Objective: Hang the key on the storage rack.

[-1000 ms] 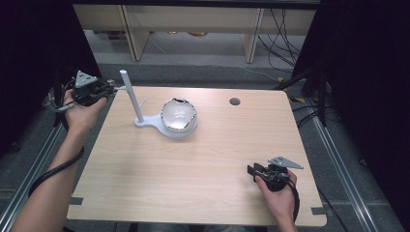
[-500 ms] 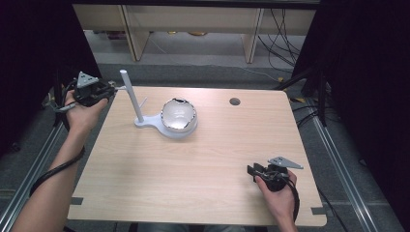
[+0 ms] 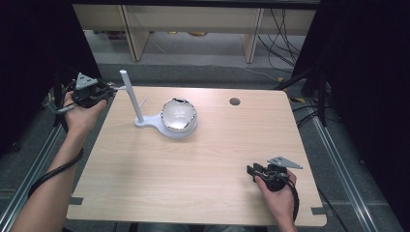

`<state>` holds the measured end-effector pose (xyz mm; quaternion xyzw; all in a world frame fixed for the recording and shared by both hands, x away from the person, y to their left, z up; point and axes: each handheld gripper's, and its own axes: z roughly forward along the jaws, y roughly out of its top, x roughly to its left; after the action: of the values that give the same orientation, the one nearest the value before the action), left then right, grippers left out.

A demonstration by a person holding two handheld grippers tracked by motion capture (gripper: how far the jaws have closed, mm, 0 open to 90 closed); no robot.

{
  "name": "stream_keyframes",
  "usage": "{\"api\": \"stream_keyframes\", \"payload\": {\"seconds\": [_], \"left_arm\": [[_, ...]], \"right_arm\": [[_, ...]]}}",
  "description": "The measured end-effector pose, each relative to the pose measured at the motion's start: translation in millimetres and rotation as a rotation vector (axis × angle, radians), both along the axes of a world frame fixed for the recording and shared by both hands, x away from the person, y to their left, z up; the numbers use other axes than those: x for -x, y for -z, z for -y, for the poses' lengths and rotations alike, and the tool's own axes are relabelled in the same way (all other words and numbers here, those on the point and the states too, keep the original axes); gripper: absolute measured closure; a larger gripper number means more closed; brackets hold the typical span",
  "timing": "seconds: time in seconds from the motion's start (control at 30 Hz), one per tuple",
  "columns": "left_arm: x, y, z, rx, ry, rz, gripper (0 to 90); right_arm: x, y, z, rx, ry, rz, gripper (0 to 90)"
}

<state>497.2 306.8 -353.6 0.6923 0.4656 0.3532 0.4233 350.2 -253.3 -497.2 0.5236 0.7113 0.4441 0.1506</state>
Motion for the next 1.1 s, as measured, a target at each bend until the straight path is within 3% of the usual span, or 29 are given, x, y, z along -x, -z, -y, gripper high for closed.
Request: {"api": "stream_keyframes", "payload": {"seconds": [1.1], "left_arm": [[5.9, 9.4, -2.1, -0.02, 0.003, -0.038, 80.4]], "right_arm": [[-0.4, 0.4, -2.3, -0.007, -0.007, -0.006, 64.4]]}}
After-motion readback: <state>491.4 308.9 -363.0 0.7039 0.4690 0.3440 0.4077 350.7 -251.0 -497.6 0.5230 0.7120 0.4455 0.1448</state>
